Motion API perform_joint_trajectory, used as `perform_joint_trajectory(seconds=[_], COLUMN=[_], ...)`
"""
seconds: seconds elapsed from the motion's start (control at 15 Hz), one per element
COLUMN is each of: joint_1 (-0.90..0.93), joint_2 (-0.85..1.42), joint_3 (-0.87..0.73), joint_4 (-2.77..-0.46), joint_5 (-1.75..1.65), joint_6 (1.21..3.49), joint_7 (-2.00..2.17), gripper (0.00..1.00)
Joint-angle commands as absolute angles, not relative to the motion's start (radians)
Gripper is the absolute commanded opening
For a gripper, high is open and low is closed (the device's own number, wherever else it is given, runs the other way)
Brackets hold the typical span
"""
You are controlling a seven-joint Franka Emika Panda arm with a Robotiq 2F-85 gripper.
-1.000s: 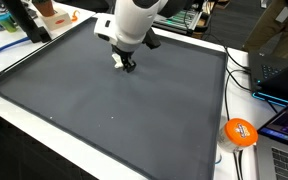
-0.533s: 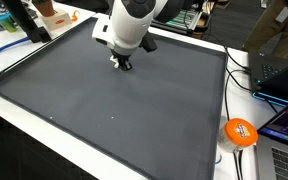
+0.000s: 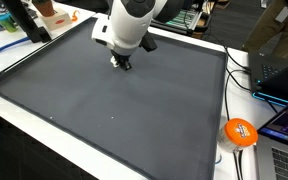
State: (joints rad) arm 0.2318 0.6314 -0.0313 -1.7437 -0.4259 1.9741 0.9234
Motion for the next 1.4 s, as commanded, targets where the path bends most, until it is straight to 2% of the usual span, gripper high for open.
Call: perform_joint_trajectory(seconds=[0.0,0.07,0.13,0.67,0.8,1.33], joint_1=[0.216,0.210,0.206,0.159,0.132,0.122], joint_2=[0.634,0.628,0.624,0.571,0.547,0.578], joint_3=[-0.027,-0.024,-0.023,-0.023,-0.010,0.006], joint_4=[-1.751,-1.753,-1.753,-1.772,-1.785,-1.778], joint_5=[-0.374,-0.358,-0.342,-0.174,-0.112,0.043], joint_6=[2.005,2.012,2.016,2.051,2.070,2.112], joint_7=[0.873,0.864,0.853,0.728,0.669,0.477], gripper=[0.17,0.32,0.34,0.95,1.00,1.00])
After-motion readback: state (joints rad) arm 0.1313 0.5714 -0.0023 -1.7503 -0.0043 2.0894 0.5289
